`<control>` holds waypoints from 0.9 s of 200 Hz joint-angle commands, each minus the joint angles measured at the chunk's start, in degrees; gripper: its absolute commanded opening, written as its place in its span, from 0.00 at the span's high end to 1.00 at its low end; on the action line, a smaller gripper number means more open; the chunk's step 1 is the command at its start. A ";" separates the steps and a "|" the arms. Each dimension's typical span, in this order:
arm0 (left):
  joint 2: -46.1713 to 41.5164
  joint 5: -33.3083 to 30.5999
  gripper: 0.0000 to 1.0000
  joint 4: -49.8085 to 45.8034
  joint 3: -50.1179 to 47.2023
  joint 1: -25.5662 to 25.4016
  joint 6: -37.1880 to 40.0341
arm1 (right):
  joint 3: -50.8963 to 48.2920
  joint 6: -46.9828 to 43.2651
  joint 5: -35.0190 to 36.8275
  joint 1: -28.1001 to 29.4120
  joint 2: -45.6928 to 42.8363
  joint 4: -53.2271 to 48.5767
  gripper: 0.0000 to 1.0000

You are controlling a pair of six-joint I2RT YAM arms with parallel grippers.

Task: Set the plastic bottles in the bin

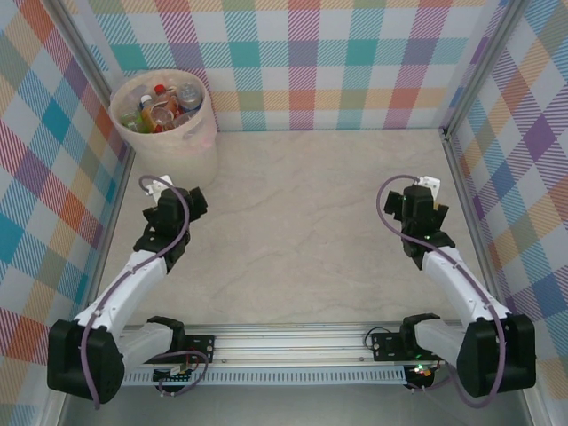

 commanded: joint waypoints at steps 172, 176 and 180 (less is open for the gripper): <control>27.98 17.79 0.00 53.48 -16.53 8.16 15.62 | -10.32 -9.59 -35.06 -11.43 14.81 31.70 0.00; 26.80 17.59 0.00 49.39 -15.52 8.21 15.15 | -10.67 -9.55 -34.98 -11.50 14.75 32.66 0.00; 27.18 17.29 0.00 48.81 -14.93 8.09 15.24 | -11.12 -9.48 -34.80 -11.42 14.61 33.73 0.00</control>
